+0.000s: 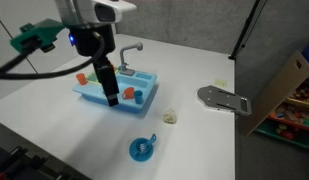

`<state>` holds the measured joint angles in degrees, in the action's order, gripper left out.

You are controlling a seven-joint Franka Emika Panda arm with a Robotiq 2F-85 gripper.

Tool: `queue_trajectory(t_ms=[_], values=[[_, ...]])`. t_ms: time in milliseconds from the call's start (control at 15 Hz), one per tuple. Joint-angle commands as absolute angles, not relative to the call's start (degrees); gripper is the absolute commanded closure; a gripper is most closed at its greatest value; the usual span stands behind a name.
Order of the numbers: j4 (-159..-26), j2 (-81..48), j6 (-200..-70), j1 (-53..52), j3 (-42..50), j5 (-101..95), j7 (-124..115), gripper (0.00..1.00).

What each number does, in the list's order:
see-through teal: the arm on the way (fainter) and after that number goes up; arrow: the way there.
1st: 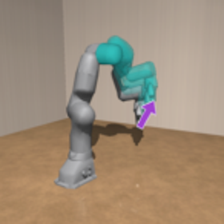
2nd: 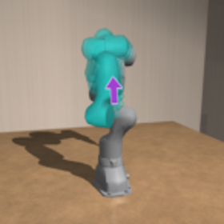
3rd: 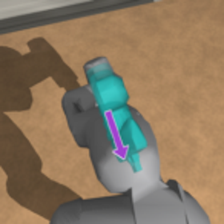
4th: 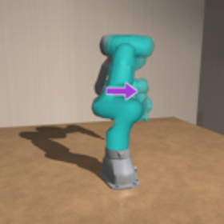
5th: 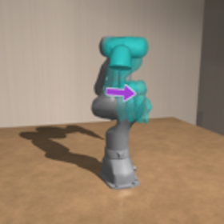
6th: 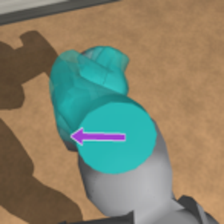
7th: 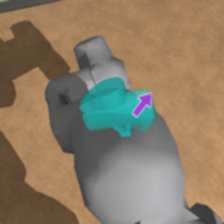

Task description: Remove the brush that is in the blue cup which is on the blue saucer plate and put it in the dish drying rack

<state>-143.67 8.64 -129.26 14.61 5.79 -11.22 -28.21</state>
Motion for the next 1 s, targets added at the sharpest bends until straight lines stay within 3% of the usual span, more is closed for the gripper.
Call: queue_trajectory(t_ms=[0,933], values=[[-138.95,0.54,-132.56,14.71,7.87,-11.23,-29.02,0.0],[-124.83,-25.26,-139.47,14.0,15.32,-6.24,-26.08,0.0]])
